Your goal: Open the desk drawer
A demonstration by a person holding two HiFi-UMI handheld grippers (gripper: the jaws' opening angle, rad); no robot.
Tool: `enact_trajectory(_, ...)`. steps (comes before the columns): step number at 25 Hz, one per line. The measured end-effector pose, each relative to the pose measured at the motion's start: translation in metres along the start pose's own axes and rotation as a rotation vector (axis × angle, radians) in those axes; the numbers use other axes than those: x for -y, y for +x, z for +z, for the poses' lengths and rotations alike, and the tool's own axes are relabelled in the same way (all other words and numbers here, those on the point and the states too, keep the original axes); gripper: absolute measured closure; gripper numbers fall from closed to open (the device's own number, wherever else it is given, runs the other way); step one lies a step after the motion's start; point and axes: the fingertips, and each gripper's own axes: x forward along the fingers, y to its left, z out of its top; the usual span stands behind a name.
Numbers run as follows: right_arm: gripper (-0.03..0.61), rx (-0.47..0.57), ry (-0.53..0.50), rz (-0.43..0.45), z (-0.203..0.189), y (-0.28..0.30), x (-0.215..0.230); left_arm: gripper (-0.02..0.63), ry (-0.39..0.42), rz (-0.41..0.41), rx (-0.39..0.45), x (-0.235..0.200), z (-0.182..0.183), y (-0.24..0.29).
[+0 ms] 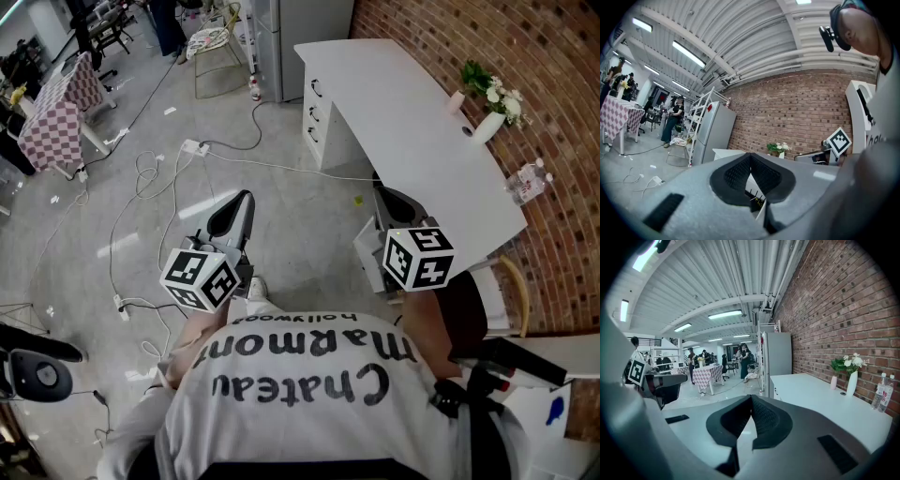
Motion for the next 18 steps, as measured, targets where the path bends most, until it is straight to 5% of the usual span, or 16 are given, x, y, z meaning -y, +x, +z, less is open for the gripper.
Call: enact_trajectory(18, 0.564, 0.000, 0.100, 0.020, 0.031, 0.097, -0.020, 0.598, -0.031, -0.008, 0.001, -0.101, 0.026, 0.035)
